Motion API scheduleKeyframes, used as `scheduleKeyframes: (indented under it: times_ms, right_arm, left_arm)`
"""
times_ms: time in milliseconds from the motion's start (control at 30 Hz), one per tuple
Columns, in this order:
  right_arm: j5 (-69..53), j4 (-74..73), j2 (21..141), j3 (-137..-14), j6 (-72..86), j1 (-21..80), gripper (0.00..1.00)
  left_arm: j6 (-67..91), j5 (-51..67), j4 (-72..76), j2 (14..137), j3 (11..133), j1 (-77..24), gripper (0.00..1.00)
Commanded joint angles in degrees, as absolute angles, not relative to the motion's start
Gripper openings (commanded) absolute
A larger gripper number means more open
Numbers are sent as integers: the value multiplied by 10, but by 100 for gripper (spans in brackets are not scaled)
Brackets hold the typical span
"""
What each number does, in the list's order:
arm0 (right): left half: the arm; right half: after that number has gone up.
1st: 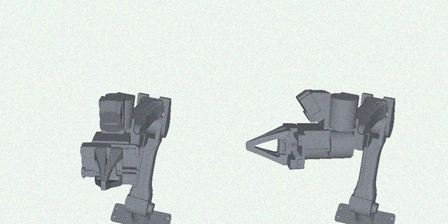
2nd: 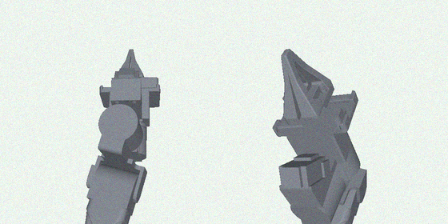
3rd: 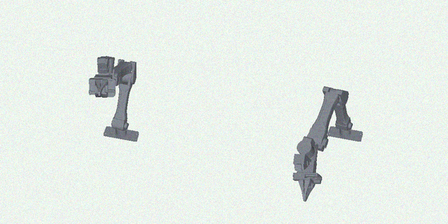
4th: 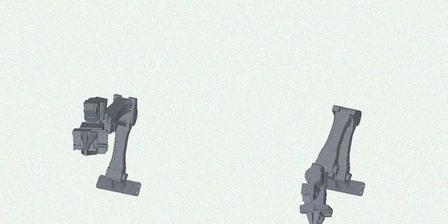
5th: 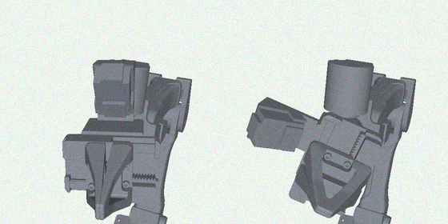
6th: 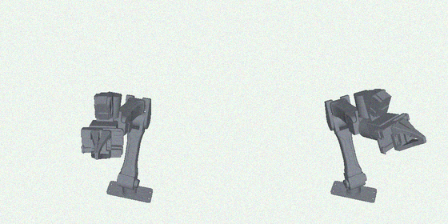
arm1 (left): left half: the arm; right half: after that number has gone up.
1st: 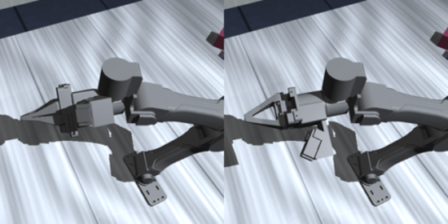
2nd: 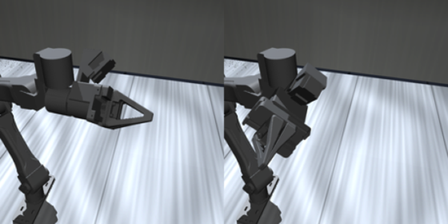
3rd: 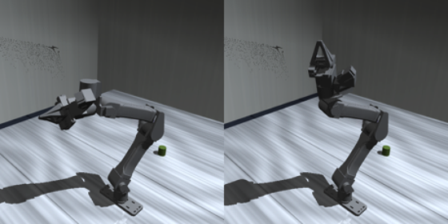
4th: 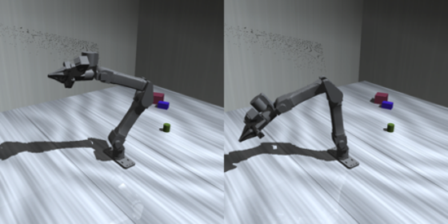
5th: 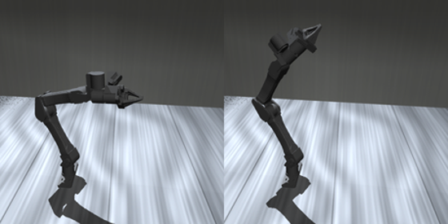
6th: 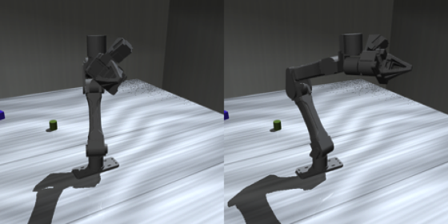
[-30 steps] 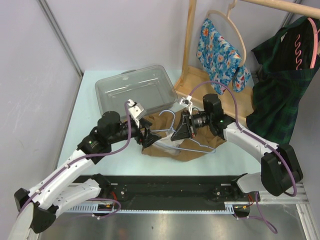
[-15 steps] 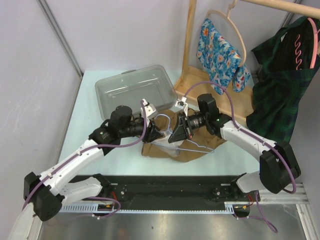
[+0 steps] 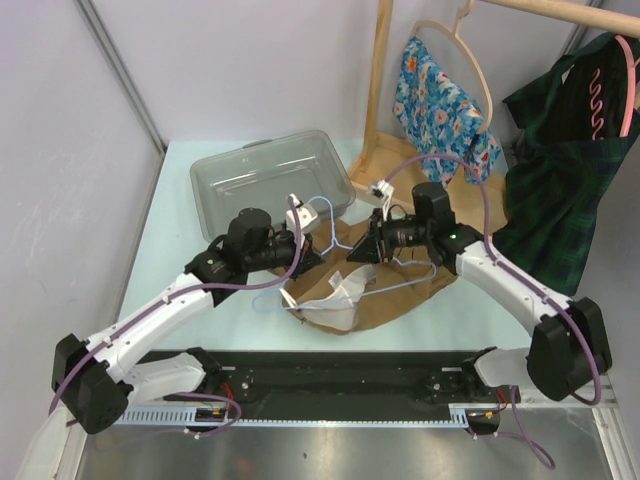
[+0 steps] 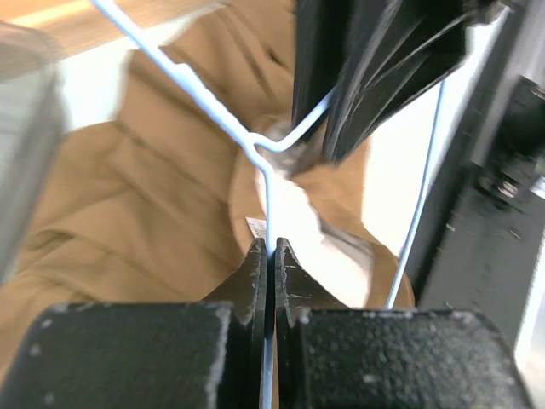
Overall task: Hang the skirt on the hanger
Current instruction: Place skirt on hanger
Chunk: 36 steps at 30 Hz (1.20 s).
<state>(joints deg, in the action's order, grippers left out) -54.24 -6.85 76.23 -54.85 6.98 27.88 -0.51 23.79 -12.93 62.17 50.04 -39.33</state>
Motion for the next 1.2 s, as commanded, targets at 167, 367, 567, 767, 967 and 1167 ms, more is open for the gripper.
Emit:
scheduleKeyframes:
  times_ms: [167,367,567,767,967,1167]
  right_arm:
    - [-194,-118,638,-570,65,256,59]
    - [-111,-220,568,-573,91,268,61]
    - [-1,-328,579,-577,163,396,47]
    - [24,-311,634,-577,228,454,36]
    - [33,-225,731,-567,235,471,27]
    - [40,-249,783,-567,274,446,21]
  left_arm:
    - [11,21,-86,572,488,-387,0]
    - [32,-59,-82,584,483,-392,0]
    - [57,-105,-70,605,486,-401,0]
    - [70,-138,-77,623,498,-412,0]
    - [79,-146,-76,619,492,-422,0]
    - [85,-158,-79,618,488,-429,0]
